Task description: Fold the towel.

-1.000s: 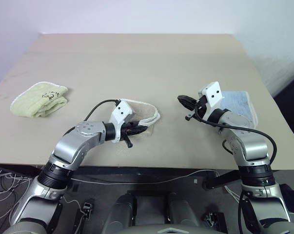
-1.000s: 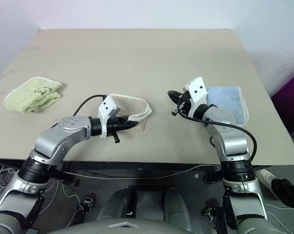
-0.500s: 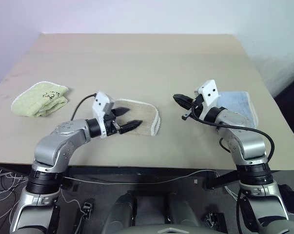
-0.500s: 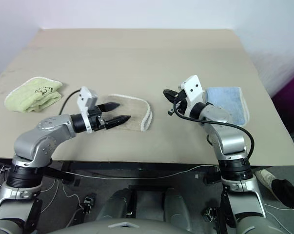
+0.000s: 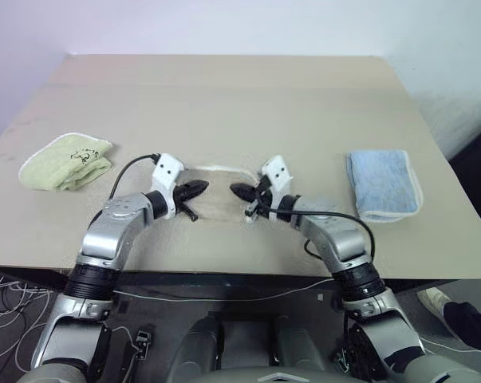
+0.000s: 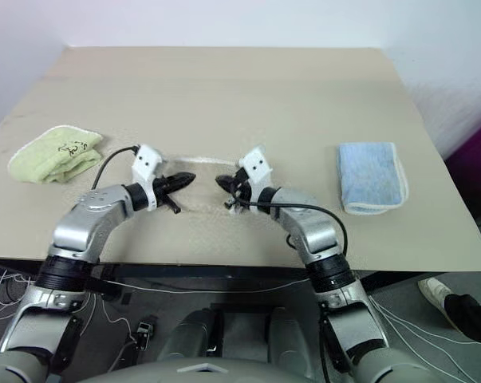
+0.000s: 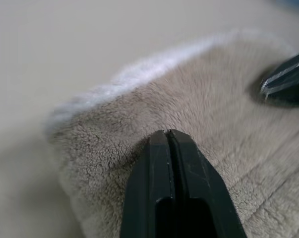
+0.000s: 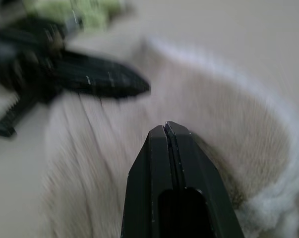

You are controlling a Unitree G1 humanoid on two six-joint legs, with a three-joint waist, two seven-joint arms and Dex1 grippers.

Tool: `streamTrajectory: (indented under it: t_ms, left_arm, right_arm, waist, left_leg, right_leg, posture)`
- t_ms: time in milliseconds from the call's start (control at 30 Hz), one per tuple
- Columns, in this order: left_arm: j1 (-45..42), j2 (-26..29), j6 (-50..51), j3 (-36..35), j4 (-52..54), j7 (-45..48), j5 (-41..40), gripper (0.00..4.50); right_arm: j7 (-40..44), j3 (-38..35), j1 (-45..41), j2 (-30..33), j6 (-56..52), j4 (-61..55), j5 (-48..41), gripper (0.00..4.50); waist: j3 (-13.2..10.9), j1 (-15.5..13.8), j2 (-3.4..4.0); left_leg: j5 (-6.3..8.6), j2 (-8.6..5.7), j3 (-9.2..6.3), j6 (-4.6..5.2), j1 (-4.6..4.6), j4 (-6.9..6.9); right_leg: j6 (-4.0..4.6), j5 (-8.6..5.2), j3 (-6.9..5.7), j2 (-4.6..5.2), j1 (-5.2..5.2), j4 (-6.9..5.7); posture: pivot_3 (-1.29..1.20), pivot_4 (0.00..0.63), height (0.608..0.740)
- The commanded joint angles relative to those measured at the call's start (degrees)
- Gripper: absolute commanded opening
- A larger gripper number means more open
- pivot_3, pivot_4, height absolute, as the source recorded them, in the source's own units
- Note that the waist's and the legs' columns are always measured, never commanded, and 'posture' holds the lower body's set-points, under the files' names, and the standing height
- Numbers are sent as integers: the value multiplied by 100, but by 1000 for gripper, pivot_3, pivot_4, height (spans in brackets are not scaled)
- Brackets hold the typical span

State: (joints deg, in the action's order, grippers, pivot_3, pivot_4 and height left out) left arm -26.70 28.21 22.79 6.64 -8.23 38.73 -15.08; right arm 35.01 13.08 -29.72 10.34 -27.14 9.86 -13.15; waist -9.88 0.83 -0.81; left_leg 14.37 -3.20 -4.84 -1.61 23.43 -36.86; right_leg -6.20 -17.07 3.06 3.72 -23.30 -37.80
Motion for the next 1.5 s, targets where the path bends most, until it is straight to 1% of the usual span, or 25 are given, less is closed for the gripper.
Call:
streamTrajectory:
  t_ms: [33, 167, 267, 367, 467, 500, 567, 700, 833, 867, 1000, 1200, 1400, 1500]
  left_arm:
    - [-77, -50, -343, 66, -249, -1, 318, 68]
    - [-67, -159, -560, -58, -315, -66, 369, 68]
    - [-85, -322, -423, -669, -40, -125, -191, 68]
    - [-46, -230, -255, -1161, 252, -106, -539, 68]
    - [118, 78, -303, -1376, 361, 23, -517, 30]
    - [176, 176, -332, -1397, 364, 70, -477, 30]
    - [291, 362, -412, -1407, 341, 173, -387, 30]
    - [443, 603, -587, -1381, 284, 397, -306, 30]
    - [599, 736, -629, -1372, 371, 625, -315, 30]
    - [644, 764, -635, -1376, 398, 662, -315, 30]
    - [752, 819, -646, -1416, 434, 719, -308, 30]
    - [813, 815, -653, -1411, 467, 714, -314, 30]
    - [825, 790, -643, -1399, 491, 717, -324, 30]
    - [864, 775, -624, -1408, 555, 690, -331, 30]
  right_arm:
    - [-19, 40, -25, -11, 249, 213, 214, 0]
    - [21, 16, 90, 29, 422, 90, 281, 0]
    - [70, -239, 188, 154, 460, -507, 98, 0]
    - [132, -607, 299, 358, 21, -1219, -299, 0]
    - [71, -1112, 386, 521, -827, -1719, -911, 597]
    - [64, -1239, 409, 565, -1104, -1824, -1095, 883]
    - [-97, -1636, 398, 528, -1865, -1895, -1619, 1567]
    - [-650, -2491, 217, 190, -3303, -1486, -2585, 3008]
    - [-1029, -2900, 79, -59, -3832, -1082, -2944, 4310]
    - [-1118, -2976, 48, -112, -3918, -967, -2999, 4466]
    - [-1308, -3014, 2, -244, -4112, -744, -3092, 4466]
    - [-1349, -2713, -99, -465, -4266, -596, -3067, 4466]
    - [-1459, -2422, -502, -804, -4294, -130, -2928, 4466]
    - [-1461, -2272, -629, -897, -4253, 118, -2814, 4466]
  waist:
    - [2, 0, 2]
    - [4, -5, 1]
    - [3, -10, 1]
    - [2, 0, 0]
    - [2, 25, 1]
    - [2, 29, 1]
    - [2, 28, 1]
    - [2, 0, 1]
    - [1, 3, 3]
    - [1, 7, 3]
    - [1, 16, 3]
    - [1, 47, 3]
    - [1, 176, 3]
    - [2, 195, 3]
  left_leg:
    - [0, 0, 0, 0, 0, 0]
    - [0, 0, -1, 0, -4, -2]
    - [0, 0, -1, 0, -2, -5]
    - [0, 1, -2, 0, 8, -10]
    - [0, 4, -2, 0, 8, -8]
    - [0, 5, -2, 0, 7, -5]
    - [0, 6, -2, 0, 4, -3]
    - [0, 5, -2, 0, 5, -3]
    - [1, 3, 0, 1, 6, -1]
    - [1, 3, 0, 1, 6, 0]
    - [1, 4, 0, 1, 6, 3]
    - [1, 6, 0, 1, 6, 3]
    - [1, 9, 1, 1, 6, 6]
    - [1, 11, 2, 1, 5, 9]
  right_leg:
    - [0, 0, 0, 0, 0, -1]
    - [0, 0, 0, 0, 5, -5]
    - [0, 0, -1, 1, 4, -7]
    - [0, 0, 0, 1, -8, -12]
    - [0, 0, 1, 4, -9, -12]
    - [0, 0, 2, 4, -9, -12]
    - [0, 0, 3, 3, -8, -12]
    - [1, 0, 3, 8, -6, -11]
    - [1, 0, 5, 12, -7, -10]
    - [1, 0, 5, 12, -8, -9]
    - [1, 0, 5, 12, -11, -9]
    - [1, 0, 5, 9, -12, -10]
    - [2, 0, 6, 6, -16, -14]
    - [2, -1, 9, 2, -19, -15]
  posture:
    - [0, 150, 740]
    - [0, 150, 740]
    - [0, 150, 740]
    - [0, 150, 740]
    - [0, 150, 740]
    - [0, 150, 740]
    - [0, 150, 740]
    - [0, 150, 740]
    - [0, 150, 740]
    - [0, 150, 740]
    - [0, 150, 740]
    - [0, 150, 740]
    - [0, 150, 740]
    - [0, 150, 740]
